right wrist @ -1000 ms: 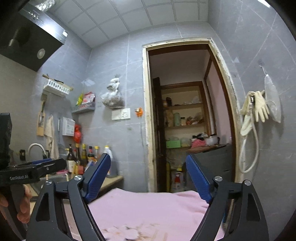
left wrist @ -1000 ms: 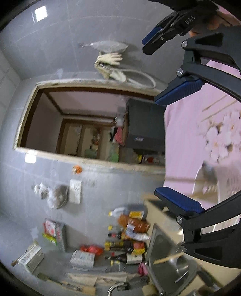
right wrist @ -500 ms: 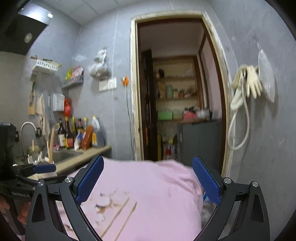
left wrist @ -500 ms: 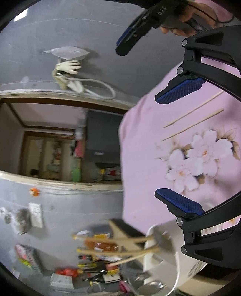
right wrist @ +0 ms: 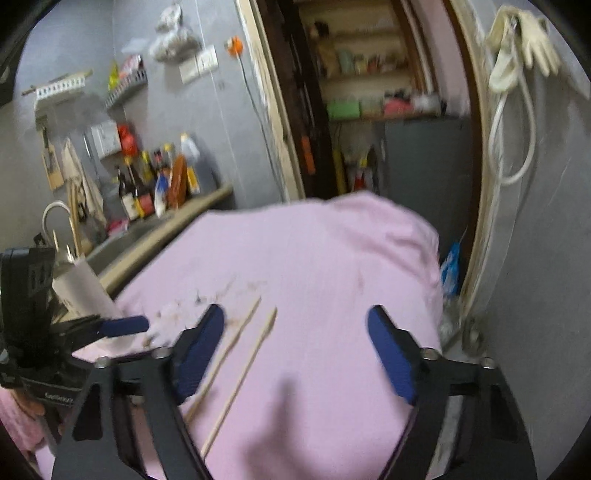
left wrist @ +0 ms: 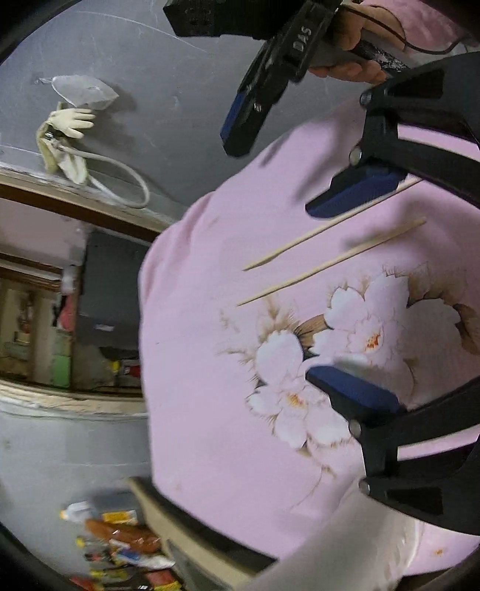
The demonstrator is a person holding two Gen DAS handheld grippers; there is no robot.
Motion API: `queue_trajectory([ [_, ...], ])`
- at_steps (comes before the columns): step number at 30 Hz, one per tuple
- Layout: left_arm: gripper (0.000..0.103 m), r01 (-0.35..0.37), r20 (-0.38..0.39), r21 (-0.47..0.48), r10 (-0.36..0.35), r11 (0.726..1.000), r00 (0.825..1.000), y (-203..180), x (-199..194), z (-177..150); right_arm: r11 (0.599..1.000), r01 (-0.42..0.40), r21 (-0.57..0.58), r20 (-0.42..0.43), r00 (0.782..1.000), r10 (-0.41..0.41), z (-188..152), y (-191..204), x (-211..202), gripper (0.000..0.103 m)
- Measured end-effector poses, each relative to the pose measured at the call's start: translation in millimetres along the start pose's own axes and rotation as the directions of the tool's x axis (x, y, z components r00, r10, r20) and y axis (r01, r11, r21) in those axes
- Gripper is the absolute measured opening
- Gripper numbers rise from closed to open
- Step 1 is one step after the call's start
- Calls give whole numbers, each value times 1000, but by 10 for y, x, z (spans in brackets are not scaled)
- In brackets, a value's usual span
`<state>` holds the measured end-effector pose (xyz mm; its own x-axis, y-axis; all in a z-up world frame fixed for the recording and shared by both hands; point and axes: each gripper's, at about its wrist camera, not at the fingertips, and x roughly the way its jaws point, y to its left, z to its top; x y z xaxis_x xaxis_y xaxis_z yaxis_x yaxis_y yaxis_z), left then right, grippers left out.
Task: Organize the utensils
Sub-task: 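Grasp a bamboo skewer with the left gripper while the right gripper grasps the other skewer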
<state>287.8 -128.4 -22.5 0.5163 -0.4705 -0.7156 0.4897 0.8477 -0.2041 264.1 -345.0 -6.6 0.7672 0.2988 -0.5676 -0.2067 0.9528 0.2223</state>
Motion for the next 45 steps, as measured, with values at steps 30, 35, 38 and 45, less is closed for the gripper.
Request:
queue_trajectory([
  [30,3,-3,-165,-96,-13,995,986,251,395,132,974,-182,136,-348,911,219,49,-39,873,26],
  [35,2,-45,-172,-67,33,997,985,236,228,23,984,-145,104,-399,900,175,47,56,950,16],
  [38,2,-55,-177,-57,44,997,983,194,174,-21,989,-112,95,-420,897,142,62,70,984,8],
  [45,2,-34,-136,-76,24,996,990,192,2,-120,985,-124,116,-360,920,158,51,165,780,3],
])
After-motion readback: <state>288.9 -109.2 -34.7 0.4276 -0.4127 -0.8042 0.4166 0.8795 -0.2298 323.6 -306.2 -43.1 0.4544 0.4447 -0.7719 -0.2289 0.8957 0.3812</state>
